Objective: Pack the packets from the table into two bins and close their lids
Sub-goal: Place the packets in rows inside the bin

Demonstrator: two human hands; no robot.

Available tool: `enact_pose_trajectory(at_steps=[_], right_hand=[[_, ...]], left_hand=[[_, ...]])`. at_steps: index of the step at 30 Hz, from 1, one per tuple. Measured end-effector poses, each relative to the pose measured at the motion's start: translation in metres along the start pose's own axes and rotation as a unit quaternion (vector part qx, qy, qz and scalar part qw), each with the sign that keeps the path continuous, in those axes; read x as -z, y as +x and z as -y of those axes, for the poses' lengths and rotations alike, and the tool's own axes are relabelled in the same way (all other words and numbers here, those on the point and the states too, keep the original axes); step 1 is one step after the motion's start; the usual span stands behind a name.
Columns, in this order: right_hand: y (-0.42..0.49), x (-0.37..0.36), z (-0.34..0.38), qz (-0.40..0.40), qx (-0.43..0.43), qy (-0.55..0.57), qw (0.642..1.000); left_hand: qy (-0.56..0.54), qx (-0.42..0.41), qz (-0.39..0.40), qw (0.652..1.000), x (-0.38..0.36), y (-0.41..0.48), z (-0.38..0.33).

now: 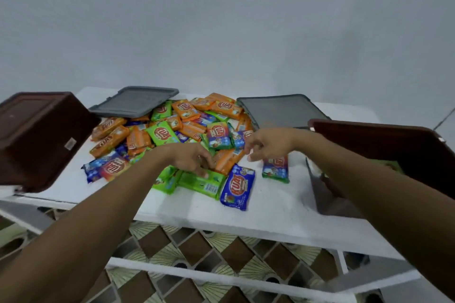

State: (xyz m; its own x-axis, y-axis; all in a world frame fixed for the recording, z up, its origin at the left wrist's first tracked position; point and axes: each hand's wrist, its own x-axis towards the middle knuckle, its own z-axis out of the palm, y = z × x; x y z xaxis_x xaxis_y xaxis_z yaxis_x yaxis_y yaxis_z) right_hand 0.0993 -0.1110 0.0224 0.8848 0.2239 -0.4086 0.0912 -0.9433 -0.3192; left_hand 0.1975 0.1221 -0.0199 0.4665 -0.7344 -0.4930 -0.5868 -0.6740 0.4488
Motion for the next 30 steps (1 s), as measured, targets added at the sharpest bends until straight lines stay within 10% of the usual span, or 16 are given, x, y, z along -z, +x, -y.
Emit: enact_pose_trajectory(at_steps=[14, 18, 23, 30], right_hand=[[0.018, -0.061, 0.026, -0.043, -0.154, 0.094, 0.983], [0.011, -0.049, 0.025, -0.025, -0.157, 0.206, 0.965], [-0.005, -0.016, 0.021, -0.046, -0.163, 0.266, 0.949], [-0.063, 0.031, -0.016, -0.075, -0.15, 0.296, 0.94]], left_hand=[[0.078, -0.105, -0.089, 0.987, -0.022, -0.018, 0.007], [-0.14, -0.06, -0.135, 0.979, -0.02, -0.026, 0.008], [-0.455, -0.006, -0.086, 0.886, -0.002, -0.037, -0.003], [-0.357, -0.036, -0.101, 0.928, 0.024, -0.025, -0.053]])
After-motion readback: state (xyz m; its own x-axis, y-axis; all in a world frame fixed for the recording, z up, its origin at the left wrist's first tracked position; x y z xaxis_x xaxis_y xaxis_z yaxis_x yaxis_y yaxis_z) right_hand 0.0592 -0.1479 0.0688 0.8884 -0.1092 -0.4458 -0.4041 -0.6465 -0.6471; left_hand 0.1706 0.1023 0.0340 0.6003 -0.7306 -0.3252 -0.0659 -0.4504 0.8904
